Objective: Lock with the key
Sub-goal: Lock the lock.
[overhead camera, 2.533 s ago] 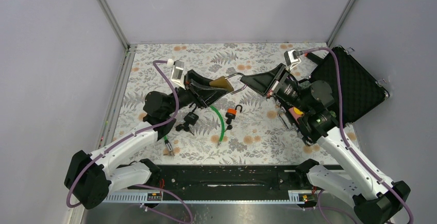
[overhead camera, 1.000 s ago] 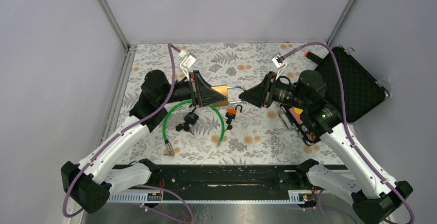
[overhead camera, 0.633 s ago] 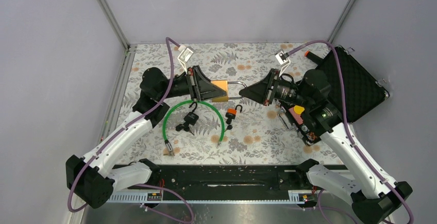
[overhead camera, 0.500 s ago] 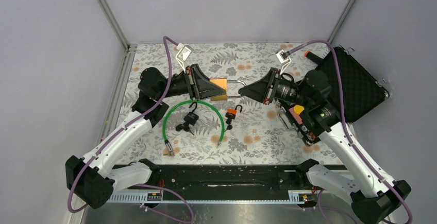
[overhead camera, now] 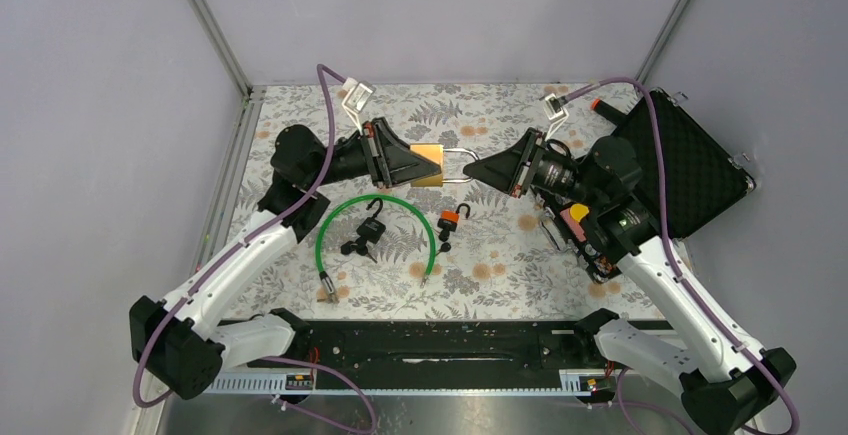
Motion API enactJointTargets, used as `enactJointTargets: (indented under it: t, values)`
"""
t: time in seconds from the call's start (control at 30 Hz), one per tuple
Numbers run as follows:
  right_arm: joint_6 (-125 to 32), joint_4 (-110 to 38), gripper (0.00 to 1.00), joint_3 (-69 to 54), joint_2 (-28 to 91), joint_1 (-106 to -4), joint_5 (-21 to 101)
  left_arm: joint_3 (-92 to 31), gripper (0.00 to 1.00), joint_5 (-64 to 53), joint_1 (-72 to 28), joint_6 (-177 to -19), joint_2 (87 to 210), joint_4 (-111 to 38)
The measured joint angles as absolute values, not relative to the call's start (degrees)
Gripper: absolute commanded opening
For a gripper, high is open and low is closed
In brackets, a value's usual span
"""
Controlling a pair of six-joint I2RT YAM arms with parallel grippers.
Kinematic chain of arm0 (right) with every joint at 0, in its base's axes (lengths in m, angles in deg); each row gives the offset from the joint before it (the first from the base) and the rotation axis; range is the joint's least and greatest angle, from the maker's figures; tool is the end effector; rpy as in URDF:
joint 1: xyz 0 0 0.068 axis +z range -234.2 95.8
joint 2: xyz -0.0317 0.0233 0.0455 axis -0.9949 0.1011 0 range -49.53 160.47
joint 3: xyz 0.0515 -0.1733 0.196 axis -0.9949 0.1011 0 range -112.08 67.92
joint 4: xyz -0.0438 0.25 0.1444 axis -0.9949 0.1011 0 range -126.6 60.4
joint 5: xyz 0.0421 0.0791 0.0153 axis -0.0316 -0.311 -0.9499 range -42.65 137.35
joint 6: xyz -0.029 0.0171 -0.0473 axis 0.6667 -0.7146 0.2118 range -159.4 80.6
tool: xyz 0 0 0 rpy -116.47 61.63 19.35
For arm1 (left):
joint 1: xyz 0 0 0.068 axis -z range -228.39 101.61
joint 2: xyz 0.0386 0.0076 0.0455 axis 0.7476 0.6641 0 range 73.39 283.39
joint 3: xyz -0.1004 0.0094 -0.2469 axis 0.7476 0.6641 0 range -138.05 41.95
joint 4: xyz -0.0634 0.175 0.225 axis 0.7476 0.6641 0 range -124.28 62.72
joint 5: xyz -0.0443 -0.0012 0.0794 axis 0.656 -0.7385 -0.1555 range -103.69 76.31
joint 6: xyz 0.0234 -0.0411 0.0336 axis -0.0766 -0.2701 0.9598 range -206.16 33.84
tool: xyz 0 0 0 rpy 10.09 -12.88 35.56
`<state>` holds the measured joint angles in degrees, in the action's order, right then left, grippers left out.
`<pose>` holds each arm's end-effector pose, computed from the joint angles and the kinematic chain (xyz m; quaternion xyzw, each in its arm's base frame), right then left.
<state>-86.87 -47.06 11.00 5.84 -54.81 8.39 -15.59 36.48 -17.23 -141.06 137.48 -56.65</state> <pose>0.2078 0.1471 0.4150 -0.1628 0.6267 0.6197 0.4436 0.2288 -0.1756 0.4007 0.2185 0.6041 -0.6799 0.3537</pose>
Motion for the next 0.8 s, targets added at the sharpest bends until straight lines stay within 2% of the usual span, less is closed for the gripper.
enactJointTargets:
  t: [0.33,0.8]
  values:
    - [-82.5,-42.9,0.0,11.0,4.1,-51.3,20.2,-15.6,0.0,35.0,-16.6,-146.6,141.9,-64.3]
    - [-87.1,-46.3,0.0,12.9,4.0,-50.7,23.7,-13.5,0.0,27.0,-14.2,-143.0,141.7,-66.0]
